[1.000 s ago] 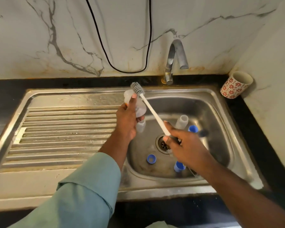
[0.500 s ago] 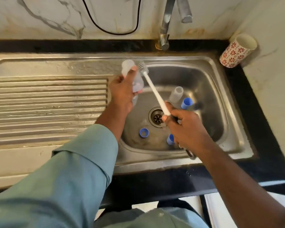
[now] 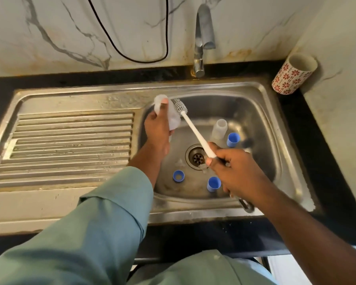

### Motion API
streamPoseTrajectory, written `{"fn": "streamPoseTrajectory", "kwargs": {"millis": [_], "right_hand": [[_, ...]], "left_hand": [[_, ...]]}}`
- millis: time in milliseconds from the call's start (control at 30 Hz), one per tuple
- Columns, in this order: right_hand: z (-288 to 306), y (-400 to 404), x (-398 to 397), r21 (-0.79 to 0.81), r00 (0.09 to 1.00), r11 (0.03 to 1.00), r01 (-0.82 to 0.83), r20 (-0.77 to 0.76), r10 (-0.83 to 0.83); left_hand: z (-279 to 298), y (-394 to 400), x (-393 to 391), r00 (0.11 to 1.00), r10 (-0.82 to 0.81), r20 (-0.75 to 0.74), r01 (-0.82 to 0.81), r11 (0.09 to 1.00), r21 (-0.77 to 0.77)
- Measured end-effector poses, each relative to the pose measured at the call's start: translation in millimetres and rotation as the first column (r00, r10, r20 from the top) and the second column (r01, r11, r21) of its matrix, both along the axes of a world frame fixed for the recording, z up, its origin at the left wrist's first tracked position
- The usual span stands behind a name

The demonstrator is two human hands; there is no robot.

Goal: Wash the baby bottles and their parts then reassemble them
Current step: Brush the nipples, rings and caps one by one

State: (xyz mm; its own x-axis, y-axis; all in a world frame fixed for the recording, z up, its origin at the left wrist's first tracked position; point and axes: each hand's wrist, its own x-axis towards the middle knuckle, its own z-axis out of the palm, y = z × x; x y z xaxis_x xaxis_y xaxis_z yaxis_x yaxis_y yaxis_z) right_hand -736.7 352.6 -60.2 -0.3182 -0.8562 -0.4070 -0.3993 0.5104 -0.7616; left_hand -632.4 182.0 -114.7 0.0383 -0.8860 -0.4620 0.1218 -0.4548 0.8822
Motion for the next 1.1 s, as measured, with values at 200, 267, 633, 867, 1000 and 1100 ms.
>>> {"fn": "streamPoseTrajectory", "kwargs": {"millis": [200,267,633,867,1000,1100], "right_hand": [[11,0,-2,-0.025,1.0,0.999,-0.021,0.02,0.022],[13,-5,0,-0.05,1.0,0.999,0.018,0.016,-0.017],[11,-15,-4,-0.067,0.986,0.992,0.103,0.139,-0.093],[19,-3,-9,-0.068,0.981,0.994,0.09,0.175,-0.077],[28,16,-6,-0.052,0.977,0.996,0.073,0.207,-0.061],[31,23,-4,-0.038,0.946,0.987,0.153,0.295,-0.135]], "left_hand": [[6,-12,-2,0.997,0.082,-0.001,-0.082,0.997,-0.012],[8,-10,-6,0.999,-0.032,0.02,0.033,0.999,-0.027],[12,-5,-13,1.0,-0.007,-0.005,0.007,0.999,-0.053],[12,2,-17,0.997,-0.02,-0.074,0.017,0.999,-0.043],[15,-5,-4,0.943,0.152,-0.295,-0.159,0.987,0.001],[17,3,-9,0.976,0.088,-0.197,-0.098,0.994,-0.038]]}}
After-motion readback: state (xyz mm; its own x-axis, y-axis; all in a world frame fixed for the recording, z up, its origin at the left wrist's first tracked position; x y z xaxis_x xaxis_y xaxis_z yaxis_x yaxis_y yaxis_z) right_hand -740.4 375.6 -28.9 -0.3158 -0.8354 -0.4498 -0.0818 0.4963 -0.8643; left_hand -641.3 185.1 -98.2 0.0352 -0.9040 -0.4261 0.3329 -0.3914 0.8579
